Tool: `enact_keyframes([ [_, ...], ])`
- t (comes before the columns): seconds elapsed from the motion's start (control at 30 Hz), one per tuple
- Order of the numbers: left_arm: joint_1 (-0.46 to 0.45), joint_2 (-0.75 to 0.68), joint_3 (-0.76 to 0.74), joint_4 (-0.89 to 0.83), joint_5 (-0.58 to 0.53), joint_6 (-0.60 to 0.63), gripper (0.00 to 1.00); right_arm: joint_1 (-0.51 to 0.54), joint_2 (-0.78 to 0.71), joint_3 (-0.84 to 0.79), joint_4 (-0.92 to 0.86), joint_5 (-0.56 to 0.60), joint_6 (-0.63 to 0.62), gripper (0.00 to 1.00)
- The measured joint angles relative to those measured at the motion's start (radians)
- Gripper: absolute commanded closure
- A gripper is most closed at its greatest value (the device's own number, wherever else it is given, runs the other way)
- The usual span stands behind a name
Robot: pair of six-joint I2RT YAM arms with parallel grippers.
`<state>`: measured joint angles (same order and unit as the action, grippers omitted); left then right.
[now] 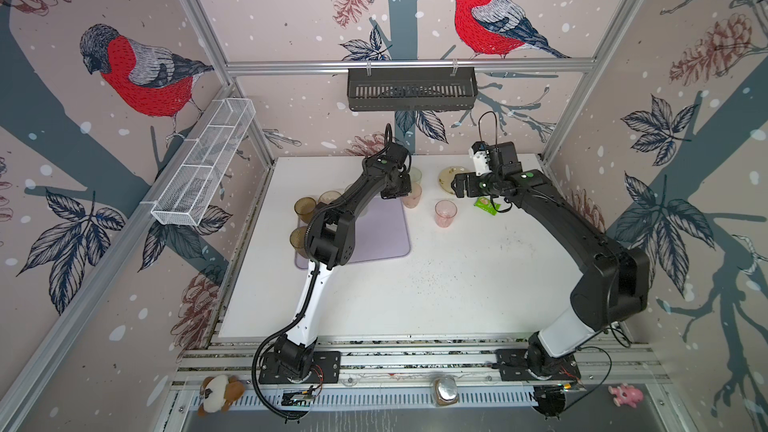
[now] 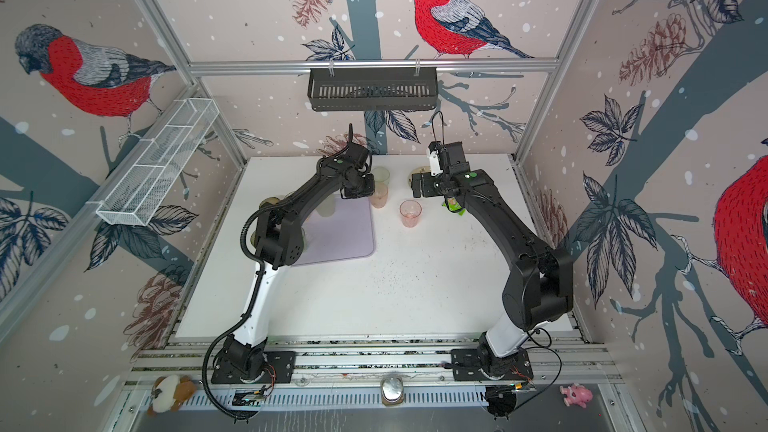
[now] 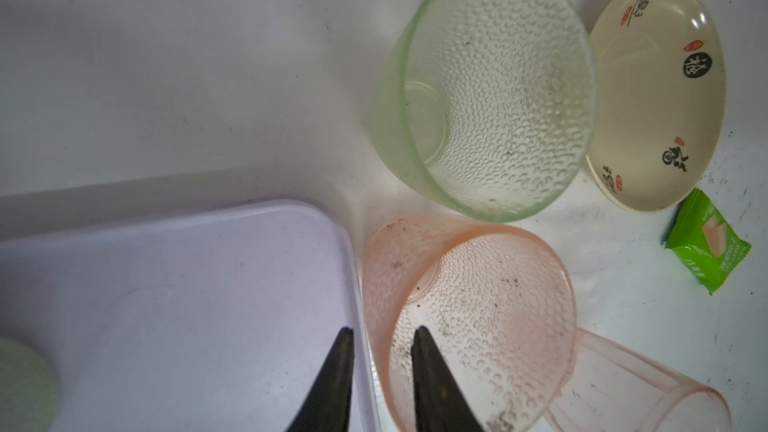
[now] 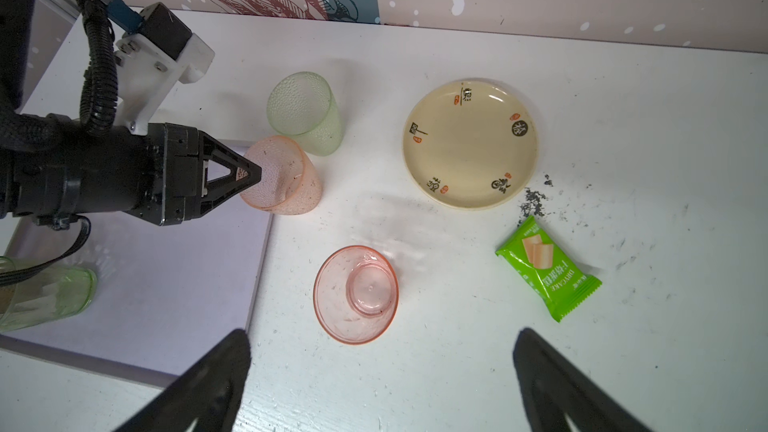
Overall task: Place the glasses into the tray
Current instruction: 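Move the left gripper over the pink textured cup beside the tray, then close the left gripper on the pink textured cup rim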
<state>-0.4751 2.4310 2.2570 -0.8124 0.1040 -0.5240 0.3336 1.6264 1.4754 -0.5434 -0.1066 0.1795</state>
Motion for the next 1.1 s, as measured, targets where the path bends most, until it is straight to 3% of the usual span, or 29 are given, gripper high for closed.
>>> enact_keyframes([
  [1.1,0.005,-0.007,0.000,-0.008,0.000,0.005,0.93,0.000,-0.003,-0.003,0.003,-0.001,0.004,0.00],
])
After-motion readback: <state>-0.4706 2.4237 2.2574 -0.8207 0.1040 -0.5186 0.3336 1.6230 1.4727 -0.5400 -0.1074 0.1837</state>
